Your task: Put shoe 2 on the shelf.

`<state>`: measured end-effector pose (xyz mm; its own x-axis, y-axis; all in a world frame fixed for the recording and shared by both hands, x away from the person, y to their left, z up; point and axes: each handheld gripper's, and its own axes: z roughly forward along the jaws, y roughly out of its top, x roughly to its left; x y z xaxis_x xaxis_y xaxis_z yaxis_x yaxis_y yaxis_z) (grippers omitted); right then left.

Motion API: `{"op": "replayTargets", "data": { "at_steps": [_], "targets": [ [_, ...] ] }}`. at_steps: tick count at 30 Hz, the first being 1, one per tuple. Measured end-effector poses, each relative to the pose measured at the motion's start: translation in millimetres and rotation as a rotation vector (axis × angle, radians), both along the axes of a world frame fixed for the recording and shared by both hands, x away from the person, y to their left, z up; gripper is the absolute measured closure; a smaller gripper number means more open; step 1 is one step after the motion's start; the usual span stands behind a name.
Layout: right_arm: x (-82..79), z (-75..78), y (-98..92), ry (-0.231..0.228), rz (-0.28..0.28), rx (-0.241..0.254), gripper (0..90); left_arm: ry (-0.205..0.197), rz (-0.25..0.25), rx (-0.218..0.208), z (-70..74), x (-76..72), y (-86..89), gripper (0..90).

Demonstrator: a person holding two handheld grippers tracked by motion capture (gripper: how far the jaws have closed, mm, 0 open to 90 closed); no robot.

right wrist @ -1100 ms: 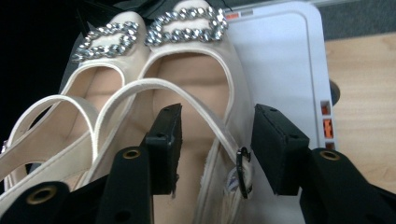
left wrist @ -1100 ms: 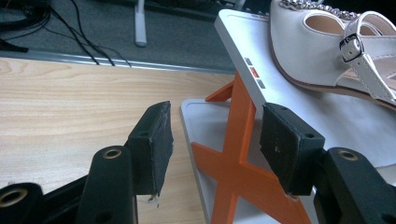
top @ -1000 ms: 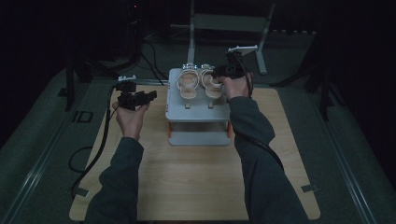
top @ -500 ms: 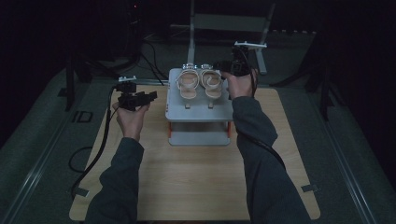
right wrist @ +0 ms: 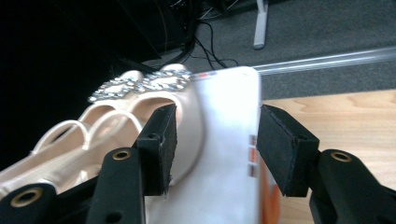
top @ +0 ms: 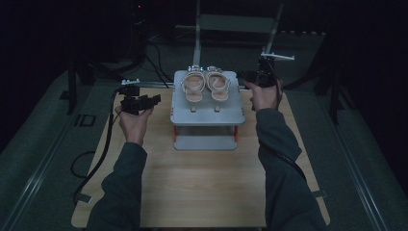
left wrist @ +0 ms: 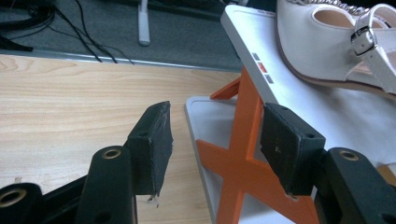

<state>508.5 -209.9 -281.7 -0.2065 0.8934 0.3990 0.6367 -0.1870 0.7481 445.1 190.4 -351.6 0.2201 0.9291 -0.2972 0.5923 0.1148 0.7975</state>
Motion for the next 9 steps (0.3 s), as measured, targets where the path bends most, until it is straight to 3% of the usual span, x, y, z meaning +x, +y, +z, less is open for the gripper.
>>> {"op": "replayTargets", "data": {
  "at_steps": [9],
  "targets": [
    [-9.0,-17.8,-25.1,0.003,-0.007,-0.010,47.4,-0.001,0.001,0.020,-0.2,-1.5,0.8,43.7]
  ]
}}
